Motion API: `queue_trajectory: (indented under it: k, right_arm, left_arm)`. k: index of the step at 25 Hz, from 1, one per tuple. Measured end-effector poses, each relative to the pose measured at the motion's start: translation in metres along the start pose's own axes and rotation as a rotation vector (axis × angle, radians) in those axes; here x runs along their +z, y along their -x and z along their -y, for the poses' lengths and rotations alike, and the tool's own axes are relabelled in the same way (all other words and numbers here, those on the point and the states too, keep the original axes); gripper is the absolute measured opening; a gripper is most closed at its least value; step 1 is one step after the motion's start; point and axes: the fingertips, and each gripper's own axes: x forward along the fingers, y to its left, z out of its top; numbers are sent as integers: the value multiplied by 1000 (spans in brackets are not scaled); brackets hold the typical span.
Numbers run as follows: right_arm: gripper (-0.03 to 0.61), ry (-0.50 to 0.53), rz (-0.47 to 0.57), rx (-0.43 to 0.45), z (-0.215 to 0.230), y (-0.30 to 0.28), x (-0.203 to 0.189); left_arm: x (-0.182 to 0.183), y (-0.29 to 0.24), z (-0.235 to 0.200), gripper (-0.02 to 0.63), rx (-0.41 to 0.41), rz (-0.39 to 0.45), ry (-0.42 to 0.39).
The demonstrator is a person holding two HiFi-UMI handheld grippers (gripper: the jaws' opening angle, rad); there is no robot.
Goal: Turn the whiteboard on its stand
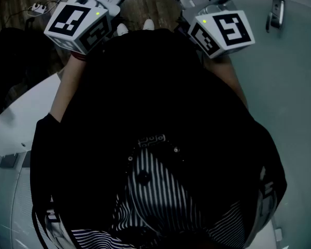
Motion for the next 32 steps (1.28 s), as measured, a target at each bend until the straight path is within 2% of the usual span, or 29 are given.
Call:
queue_trajectory:
  k: [3,8,15,20,28,32]
  right_arm:
    - [0,6,-6,9,0,2,0]
    - [0,-8,0,11,-2,-2,5]
    - [0,-60,-2,24,14,8,9]
    - [0,-95,4,47,22,3,11]
    - [0,-143,-7,37,36,1,0]
    - [0,-143,-13,24,49,11,7]
  left_arm:
    - [4,-1,4,0,-6,23,72]
    - [-1,0,1,0,1,-15,0]
    - [12,0,3,0,17,39,68]
    - [11,0,5,0,19,-12,27]
    - [1,0,5,0,-3,-49,38]
    - [10,-17,14,0,-6,-45,62]
